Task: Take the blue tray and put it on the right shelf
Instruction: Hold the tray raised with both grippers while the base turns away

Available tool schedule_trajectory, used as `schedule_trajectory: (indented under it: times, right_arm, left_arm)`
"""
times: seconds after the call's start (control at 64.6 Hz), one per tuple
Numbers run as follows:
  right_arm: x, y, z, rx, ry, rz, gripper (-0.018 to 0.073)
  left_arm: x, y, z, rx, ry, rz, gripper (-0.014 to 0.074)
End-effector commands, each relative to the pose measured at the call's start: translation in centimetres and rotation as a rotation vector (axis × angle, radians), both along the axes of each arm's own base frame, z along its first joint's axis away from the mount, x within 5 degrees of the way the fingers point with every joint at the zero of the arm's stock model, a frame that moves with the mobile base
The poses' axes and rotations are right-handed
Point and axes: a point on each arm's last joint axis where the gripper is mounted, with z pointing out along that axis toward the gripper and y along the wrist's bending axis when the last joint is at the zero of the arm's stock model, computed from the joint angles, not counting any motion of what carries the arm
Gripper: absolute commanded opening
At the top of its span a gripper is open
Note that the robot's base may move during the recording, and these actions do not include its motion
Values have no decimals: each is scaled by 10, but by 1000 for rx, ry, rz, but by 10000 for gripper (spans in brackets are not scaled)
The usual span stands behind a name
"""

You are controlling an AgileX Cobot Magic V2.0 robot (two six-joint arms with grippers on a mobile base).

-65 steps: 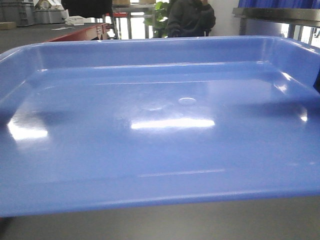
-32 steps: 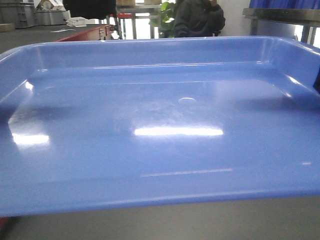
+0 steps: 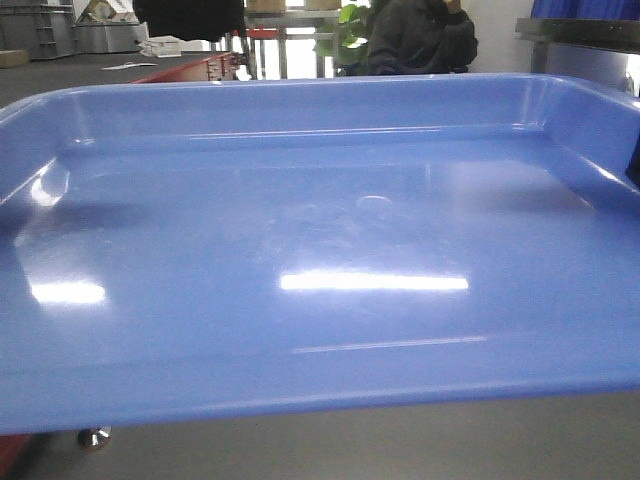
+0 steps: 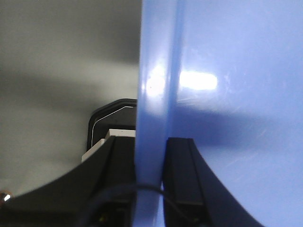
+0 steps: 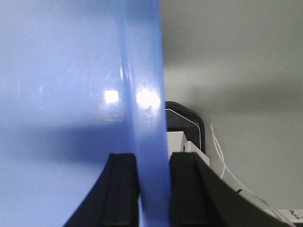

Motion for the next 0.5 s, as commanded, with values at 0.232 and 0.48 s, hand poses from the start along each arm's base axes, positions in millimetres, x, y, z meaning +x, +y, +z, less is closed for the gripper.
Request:
schedule_trajectory:
  times: [0.232,0.48]
  right_arm:
    - [-1,-4,13,12,-56,-17,180]
    - [-1,-4,13,12,-56,-17,180]
  left_arm:
    - [-1,2,11,-16,-39,23,0]
    - [-1,2,11,-16,-39,23,0]
